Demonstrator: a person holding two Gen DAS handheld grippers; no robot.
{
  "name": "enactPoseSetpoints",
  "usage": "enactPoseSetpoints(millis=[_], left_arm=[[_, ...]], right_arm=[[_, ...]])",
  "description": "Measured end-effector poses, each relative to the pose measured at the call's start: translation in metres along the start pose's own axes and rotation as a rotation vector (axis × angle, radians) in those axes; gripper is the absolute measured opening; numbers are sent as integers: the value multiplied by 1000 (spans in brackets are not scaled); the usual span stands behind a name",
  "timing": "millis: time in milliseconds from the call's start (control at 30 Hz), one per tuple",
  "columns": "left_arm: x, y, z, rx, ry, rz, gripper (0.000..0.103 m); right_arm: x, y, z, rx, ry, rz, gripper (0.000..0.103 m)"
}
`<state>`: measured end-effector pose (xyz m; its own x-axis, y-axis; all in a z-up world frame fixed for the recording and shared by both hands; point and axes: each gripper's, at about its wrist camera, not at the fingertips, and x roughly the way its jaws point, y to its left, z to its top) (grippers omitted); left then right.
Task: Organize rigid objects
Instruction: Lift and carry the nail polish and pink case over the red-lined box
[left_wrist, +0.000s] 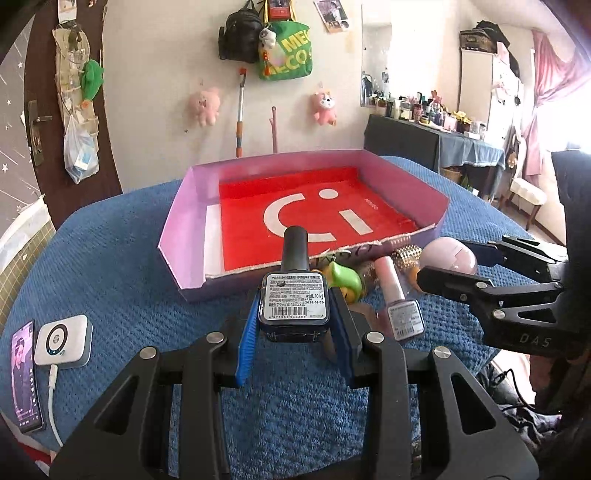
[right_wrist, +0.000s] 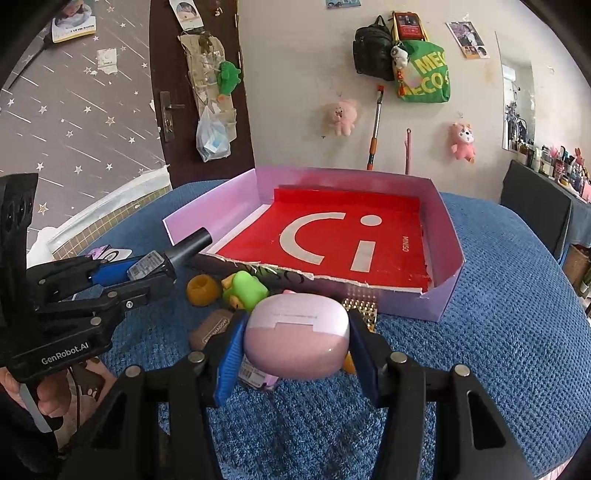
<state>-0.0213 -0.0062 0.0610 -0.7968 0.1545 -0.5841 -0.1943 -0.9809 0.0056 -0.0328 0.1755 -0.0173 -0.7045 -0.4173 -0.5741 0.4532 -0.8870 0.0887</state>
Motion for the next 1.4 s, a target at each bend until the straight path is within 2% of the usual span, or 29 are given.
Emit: enactPoseSetpoints(millis=[433,833,1000,1167,1400], left_arm=[[8,6,35,-12,-26,-15,33],[26,30,88,-37,-28,-2,33],[37,36,101,-31,-32,19,33],[58,45,111,-56,-13,4,33],[97,53,114,-69,60,-2,33]], right_arm=[[3,-14,34,20,-23,5,56],[13,-31,100,34,-48,21,56],[32,-39,117,44,-25,26,56],[58,-50,127,69,15,24,56],[95,-70,123,123,88,1,56]])
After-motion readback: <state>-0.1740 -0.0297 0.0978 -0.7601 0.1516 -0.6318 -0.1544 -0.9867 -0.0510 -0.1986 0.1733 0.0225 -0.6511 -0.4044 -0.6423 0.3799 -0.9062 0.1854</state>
